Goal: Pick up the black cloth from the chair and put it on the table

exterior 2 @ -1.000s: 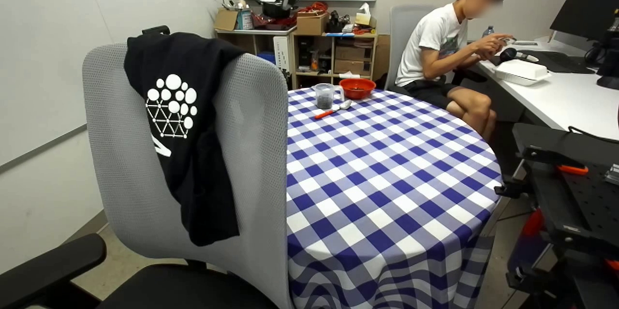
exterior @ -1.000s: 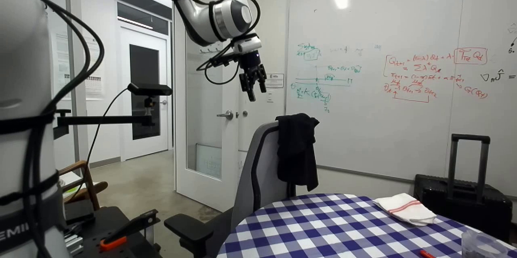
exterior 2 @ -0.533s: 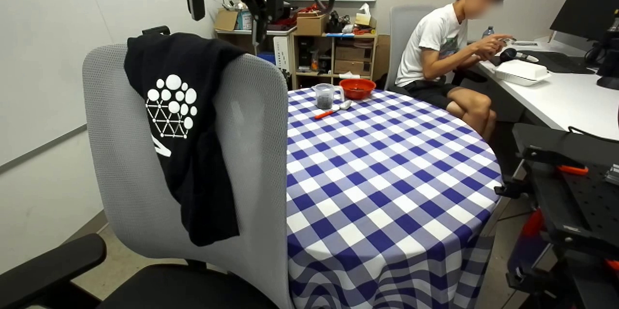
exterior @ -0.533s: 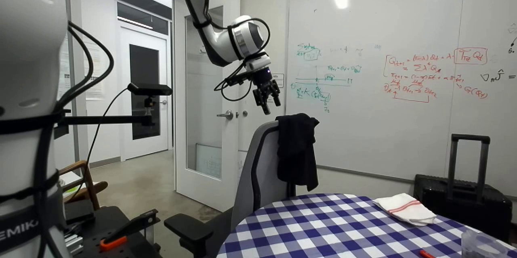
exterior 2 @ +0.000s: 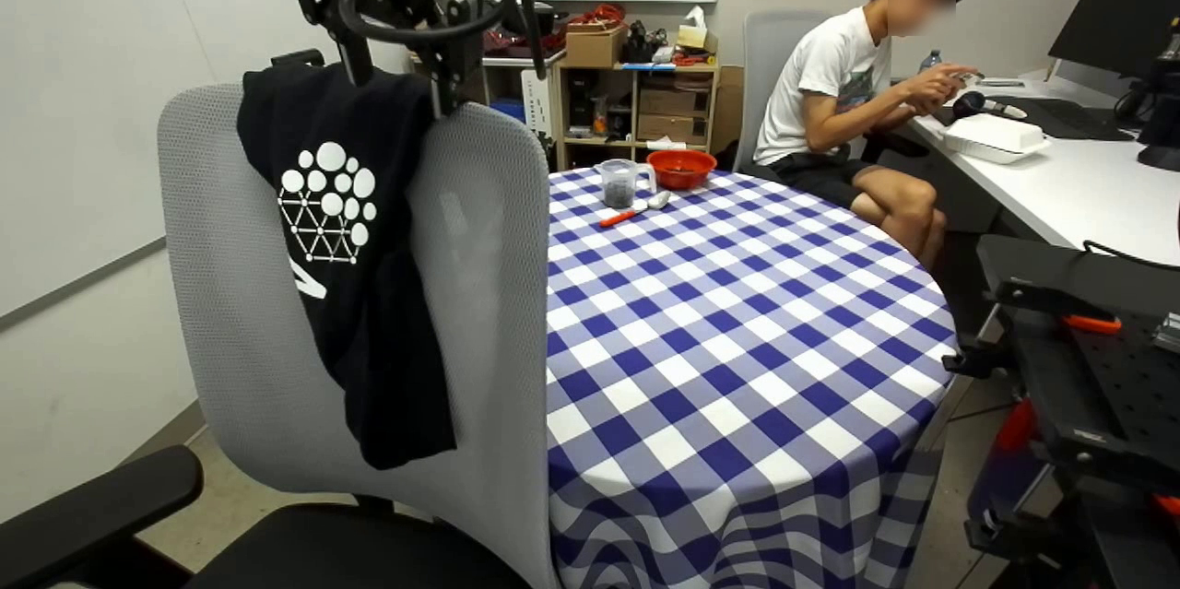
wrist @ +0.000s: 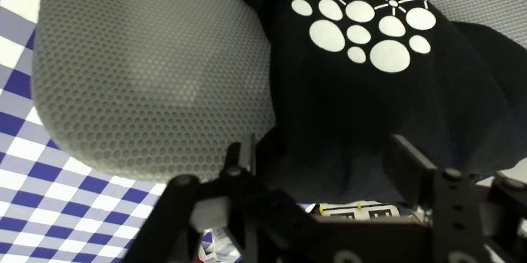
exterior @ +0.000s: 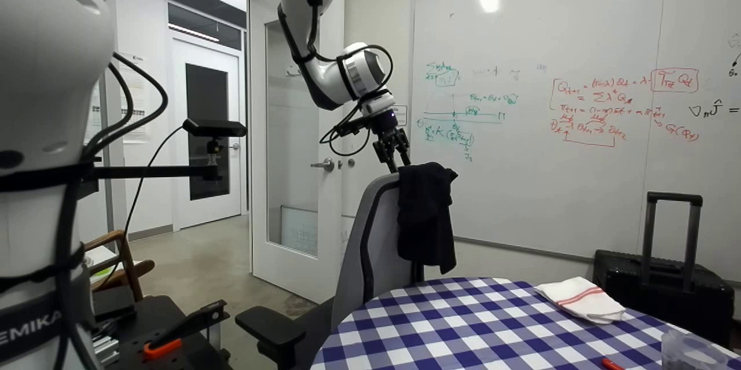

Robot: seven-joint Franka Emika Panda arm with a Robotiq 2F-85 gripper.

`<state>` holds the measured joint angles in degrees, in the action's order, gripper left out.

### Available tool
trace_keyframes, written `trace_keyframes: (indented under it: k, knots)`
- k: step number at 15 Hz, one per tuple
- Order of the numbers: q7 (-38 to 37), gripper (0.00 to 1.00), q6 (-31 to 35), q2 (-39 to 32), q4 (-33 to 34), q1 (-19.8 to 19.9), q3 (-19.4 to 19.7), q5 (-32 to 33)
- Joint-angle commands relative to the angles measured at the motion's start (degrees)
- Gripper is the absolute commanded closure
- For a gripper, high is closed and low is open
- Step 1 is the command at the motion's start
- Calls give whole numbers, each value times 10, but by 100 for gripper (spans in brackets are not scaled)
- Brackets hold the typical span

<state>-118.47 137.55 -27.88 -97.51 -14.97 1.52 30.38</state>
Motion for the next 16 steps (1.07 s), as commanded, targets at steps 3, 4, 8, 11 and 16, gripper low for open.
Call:
trace_keyframes:
  k: [3,4,8,11,16]
  knots:
    - [-7,69,-38,-39,58,-28,23,-5]
    - [-6,76,-39,-39,61,-30,24,-6]
    - [-4,98,-34,-26,64,-34,24,-9]
    - [1,97,-20,4,54,-29,22,-12]
    - [-7,97,19,110,-5,-11,39,8]
